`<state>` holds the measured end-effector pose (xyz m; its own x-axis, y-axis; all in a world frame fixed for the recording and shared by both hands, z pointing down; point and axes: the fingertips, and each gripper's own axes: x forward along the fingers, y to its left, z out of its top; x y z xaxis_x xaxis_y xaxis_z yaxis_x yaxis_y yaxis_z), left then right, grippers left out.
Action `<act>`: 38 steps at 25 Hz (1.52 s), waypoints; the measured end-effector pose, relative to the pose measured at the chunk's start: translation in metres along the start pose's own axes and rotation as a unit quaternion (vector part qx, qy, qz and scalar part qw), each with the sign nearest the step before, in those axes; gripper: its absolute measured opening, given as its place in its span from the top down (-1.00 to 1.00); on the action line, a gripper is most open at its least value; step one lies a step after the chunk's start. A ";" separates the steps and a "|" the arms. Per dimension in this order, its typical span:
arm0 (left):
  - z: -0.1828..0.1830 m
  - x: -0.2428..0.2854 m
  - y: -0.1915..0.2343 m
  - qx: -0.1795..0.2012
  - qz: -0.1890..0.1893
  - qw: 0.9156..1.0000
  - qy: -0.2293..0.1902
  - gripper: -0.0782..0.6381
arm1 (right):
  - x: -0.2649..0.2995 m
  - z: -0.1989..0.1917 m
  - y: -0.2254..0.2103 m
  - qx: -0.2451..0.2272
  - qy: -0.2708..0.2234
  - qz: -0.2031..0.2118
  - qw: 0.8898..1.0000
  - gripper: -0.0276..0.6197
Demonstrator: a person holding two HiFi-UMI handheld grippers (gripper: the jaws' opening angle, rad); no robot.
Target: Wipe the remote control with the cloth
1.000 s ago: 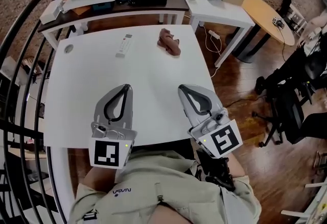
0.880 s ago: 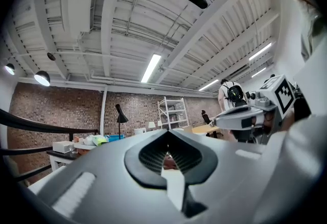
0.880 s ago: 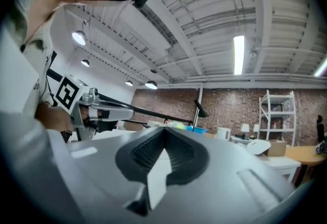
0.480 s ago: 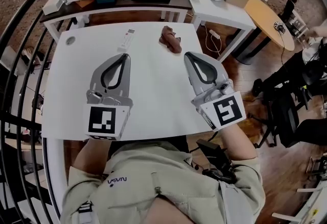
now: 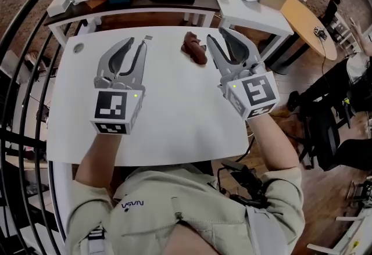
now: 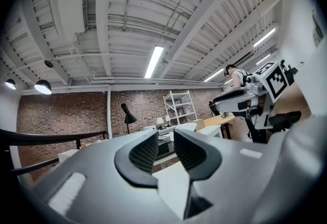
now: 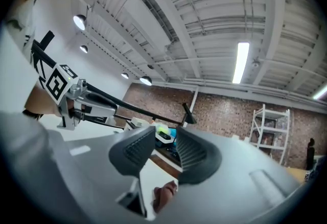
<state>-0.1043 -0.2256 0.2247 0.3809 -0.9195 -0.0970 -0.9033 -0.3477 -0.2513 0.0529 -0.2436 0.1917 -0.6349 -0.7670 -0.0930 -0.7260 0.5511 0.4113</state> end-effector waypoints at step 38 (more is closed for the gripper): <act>-0.202 0.148 0.047 -0.124 -0.025 0.965 0.230 -0.27 | 0.136 -0.240 -0.032 0.111 0.278 0.057 0.952 -0.02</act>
<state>-0.1300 -0.4154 0.3933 0.3485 -0.8652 0.3605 -0.9274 -0.3740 -0.0011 0.0534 -0.4443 0.3835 -0.5195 -0.7191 0.4615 -0.7379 0.6499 0.1821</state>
